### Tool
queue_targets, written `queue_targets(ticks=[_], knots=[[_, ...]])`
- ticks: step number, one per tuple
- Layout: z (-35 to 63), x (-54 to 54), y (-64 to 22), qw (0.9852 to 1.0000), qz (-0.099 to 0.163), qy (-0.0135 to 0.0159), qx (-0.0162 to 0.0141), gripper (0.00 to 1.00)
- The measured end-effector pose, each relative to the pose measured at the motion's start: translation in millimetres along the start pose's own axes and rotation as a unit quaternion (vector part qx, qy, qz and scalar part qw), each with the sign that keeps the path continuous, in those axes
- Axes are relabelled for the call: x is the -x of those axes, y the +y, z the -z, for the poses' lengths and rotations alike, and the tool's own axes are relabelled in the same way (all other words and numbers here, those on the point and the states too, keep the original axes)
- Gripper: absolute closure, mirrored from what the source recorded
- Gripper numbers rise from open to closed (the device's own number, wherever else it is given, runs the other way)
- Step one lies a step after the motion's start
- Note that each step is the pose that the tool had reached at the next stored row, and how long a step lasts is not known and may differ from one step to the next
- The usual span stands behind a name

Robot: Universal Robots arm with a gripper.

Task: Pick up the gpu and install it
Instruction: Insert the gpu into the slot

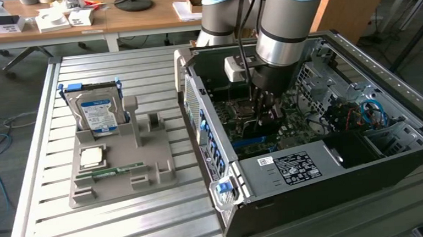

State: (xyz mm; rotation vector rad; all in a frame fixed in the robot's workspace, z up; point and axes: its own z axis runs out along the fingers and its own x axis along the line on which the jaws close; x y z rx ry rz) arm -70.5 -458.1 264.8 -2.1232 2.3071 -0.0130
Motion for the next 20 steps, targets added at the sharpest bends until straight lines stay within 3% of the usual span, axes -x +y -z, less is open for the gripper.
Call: queue_targets(ticks=[20], knots=[[-2.2, -0.1, 1.0, 1.0000, 0.000, -0.0001, 0.0000, 0.74]])
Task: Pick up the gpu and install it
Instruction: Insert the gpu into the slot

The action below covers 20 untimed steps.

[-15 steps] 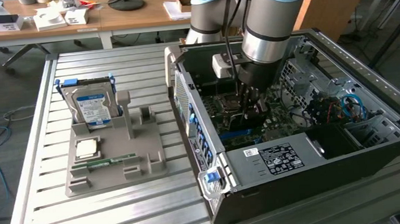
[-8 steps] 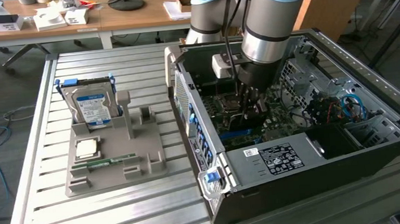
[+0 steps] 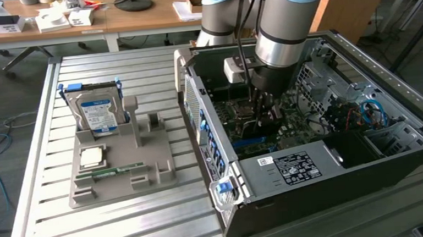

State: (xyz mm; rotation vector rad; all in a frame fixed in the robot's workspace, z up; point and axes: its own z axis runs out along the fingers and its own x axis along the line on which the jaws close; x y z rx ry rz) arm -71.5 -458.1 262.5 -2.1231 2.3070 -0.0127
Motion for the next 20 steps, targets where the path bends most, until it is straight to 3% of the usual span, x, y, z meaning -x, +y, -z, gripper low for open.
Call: queue_targets(ticks=[20], knots=[[-1.1, 0.0, 0.0, 1.0000, 0.007, 0.0000, -0.0005, 0.74]])
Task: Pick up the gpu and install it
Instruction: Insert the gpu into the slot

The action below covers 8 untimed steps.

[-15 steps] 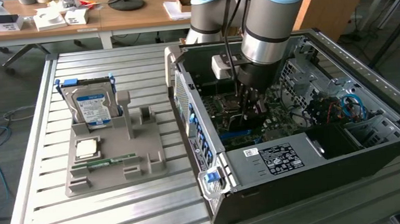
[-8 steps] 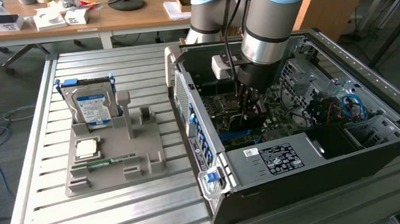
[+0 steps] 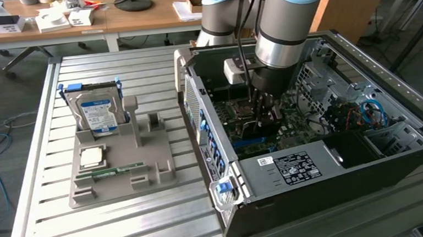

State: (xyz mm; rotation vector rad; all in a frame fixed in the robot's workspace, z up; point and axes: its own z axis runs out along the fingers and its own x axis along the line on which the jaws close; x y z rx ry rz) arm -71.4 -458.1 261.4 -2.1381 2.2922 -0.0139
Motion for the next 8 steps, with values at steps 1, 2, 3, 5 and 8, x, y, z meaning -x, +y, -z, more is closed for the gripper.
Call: queue_targets(ticks=[1, 2, 3, 5, 8], knots=[[0.0, 0.0, 0.0, 1.0000, 0.000, 0.0000, 0.0000, 0.74], [0.0, 0.0, 0.0, 1.0000, 0.000, 0.0000, 0.0000, 0.74], [0.0, 0.0, 0.0, 1.0000, 0.000, 0.0000, 0.0000, 0.74], [0.0, 0.0, 0.0, 1.0000, 0.000, 0.0000, 0.0000, 0.74], [0.0, 0.0, 0.0, 1.0000, 0.000, 0.0000, 0.0000, 0.74]])
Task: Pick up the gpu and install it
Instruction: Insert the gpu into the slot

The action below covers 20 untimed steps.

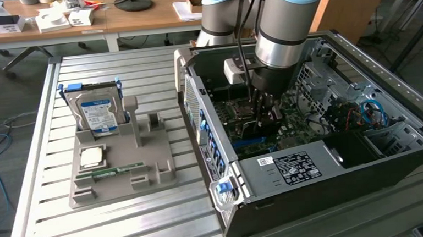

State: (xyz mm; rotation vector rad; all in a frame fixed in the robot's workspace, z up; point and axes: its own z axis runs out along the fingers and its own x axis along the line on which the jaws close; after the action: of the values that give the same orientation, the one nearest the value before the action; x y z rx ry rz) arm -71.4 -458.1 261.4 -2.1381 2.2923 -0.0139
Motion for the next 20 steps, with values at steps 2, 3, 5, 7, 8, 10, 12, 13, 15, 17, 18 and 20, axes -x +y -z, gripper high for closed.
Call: queue_targets(ticks=[2, 3, 5, 7, 8, 10, 12, 13, 15, 17, 18, 20], knots=[[0.0, 0.0, 0.0, 1.0000, 0.000, 0.0000, 0.0000, 0.74], [0.0, 0.0, 0.0, 1.0000, 0.000, 0.0000, 0.0000, 0.74], [0.0, 0.0, 0.0, 1.0000, 0.000, 0.0000, 0.0000, 0.74], [0.0, 0.1, 0.0, 1.0000, 0.000, 0.0000, 0.0000, 0.74], [-0.1, 0.2, 0.0, 1.0000, 0.000, 0.0000, 0.0000, 0.74], [-0.1, 0.3, 0.0, 1.0000, 0.000, 0.0000, 0.0000, 0.74], [-0.2, 0.4, 0.0, 1.0000, 0.000, 0.0000, 0.0000, 0.74], [-0.2, 0.4, 0.0, 1.0000, 0.000, 0.0000, 0.0000, 0.74], [-0.2, 0.4, -0.2, 1.0000, 0.001, 0.0000, 0.0000, 0.74], [-0.4, 0.4, -1.0, 1.0000, 0.003, -0.0001, 0.0000, 0.74], [-0.4, 0.5, -1.1, 1.0000, 0.004, -0.0001, 0.0000, 0.74], [-0.3, 0.4, -1.1, 1.0000, 0.004, -0.0001, 0.0000, 0.74]])
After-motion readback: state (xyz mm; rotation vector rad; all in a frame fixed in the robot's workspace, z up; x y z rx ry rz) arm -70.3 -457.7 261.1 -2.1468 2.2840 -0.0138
